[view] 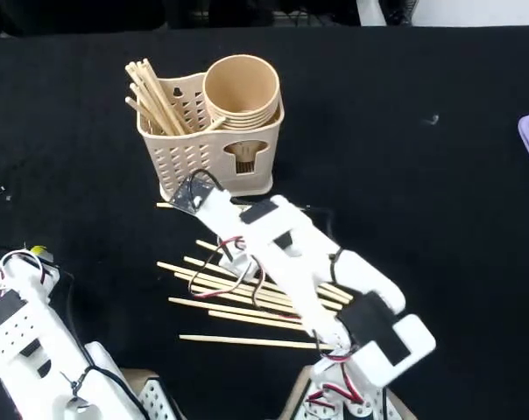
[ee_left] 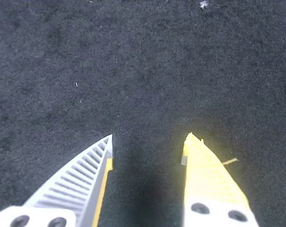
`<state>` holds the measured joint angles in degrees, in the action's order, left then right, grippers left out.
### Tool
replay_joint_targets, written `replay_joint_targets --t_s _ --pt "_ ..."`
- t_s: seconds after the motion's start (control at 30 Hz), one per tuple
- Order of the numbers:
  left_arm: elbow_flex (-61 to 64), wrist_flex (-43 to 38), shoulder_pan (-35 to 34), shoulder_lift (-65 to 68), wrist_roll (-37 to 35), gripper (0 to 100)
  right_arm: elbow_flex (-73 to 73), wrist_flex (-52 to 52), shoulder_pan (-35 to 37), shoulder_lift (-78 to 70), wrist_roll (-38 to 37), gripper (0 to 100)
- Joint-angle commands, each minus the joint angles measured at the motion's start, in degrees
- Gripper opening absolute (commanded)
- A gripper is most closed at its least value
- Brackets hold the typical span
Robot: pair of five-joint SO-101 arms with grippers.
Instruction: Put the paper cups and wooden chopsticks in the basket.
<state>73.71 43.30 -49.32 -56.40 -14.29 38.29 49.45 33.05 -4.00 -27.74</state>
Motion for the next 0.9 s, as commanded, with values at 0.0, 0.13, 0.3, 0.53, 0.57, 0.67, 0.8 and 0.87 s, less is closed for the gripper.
replay_joint_targets --t_s 0.0,0.13,0.3,0.53,0.57,0.67,0.8,0.87 --pt "-2.6 -0.9 0.1 -0.9 -0.3 24 -3.2 -1.1 0.9 -1.8 -0.5 3.1" --pt "-2.6 -0.9 0.1 -0.9 -0.3 24 -3.9 0.4 0.5 -1.7 -2.8 2.1" --pt "-2.6 -0.9 0.1 -0.9 -0.3 24 -4.4 1.8 0.9 -2.2 -3.1 6.4" --pt "-2.6 -1.0 0.1 -0.9 -0.3 24 -4.1 3.4 0.9 -2.2 -3.2 12.2" --pt "-2.6 -1.0 0.1 -0.9 -0.3 24 -4.1 3.7 0.9 -2.2 -3.3 8.5" --pt "-2.6 -0.9 0.1 -0.9 -0.3 24 -4.2 5.9 0.9 -2.2 -5.8 2.0" --pt "-2.6 -0.9 0.1 -0.9 -0.3 24 -5.9 9.8 0.5 1.3 -5.5 1.0" --pt "-2.6 -0.9 0.1 -0.9 -0.3 24 -7.7 13.3 1.0 5.9 -4.4 1.0"
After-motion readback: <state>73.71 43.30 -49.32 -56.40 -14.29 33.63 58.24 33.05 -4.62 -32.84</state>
